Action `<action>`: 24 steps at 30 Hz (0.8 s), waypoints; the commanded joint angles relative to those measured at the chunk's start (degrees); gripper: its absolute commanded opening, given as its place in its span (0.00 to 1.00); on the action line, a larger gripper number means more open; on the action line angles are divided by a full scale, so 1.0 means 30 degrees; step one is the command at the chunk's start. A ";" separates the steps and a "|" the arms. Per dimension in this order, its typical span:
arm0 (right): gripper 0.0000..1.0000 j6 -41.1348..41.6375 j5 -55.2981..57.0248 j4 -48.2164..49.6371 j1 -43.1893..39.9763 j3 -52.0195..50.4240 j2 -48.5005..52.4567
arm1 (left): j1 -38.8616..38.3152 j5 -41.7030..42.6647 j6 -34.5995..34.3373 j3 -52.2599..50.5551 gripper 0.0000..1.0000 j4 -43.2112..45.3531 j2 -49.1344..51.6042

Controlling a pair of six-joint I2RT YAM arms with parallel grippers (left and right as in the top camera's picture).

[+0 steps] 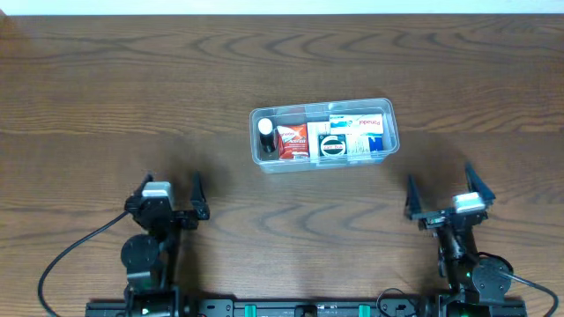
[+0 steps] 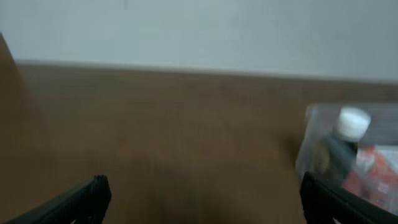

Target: Pack container

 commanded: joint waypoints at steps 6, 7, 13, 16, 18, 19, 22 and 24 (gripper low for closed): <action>0.99 0.0233 0.1246 -0.0415 0.0153 -0.0029 -0.0073 | 0.0087 0.0058 -0.0022 -0.0036 0.98 -0.2368 -0.0022; 0.99 -0.0087 0.1246 -0.0561 0.0153 -0.0029 -0.0073 | 0.0087 0.0058 -0.0022 -0.0036 0.98 -0.2783 -0.0022; 0.99 -0.2266 0.1246 -0.1406 0.0153 -0.0029 -0.0073 | 0.0087 0.0066 -0.0044 -0.0029 0.98 -0.2973 0.0197; 0.99 -0.3439 0.1239 -0.1916 0.0153 -0.0029 -0.0073 | 0.0087 0.0066 -0.0350 -0.0029 0.98 -0.2980 0.0357; 0.99 -0.4102 0.1239 -0.2178 0.0153 -0.0029 -0.0073 | 0.0087 0.0066 -0.0685 -0.0029 0.98 -0.2980 0.0576; 0.99 -0.4284 0.1239 -0.2244 0.0153 -0.0029 -0.0073 | 0.0087 0.0066 -0.0685 -0.0029 0.98 -0.2980 0.0707; 0.99 -0.4379 0.1239 -0.2317 0.0153 -0.0029 -0.0073 | 0.0087 0.0066 -0.0670 -0.0029 0.98 -0.2965 0.1260; 0.99 -0.4379 0.1231 -0.2331 0.0153 -0.0029 -0.0073 | 0.0087 0.0066 -0.0670 -0.0029 0.98 -0.2958 0.1559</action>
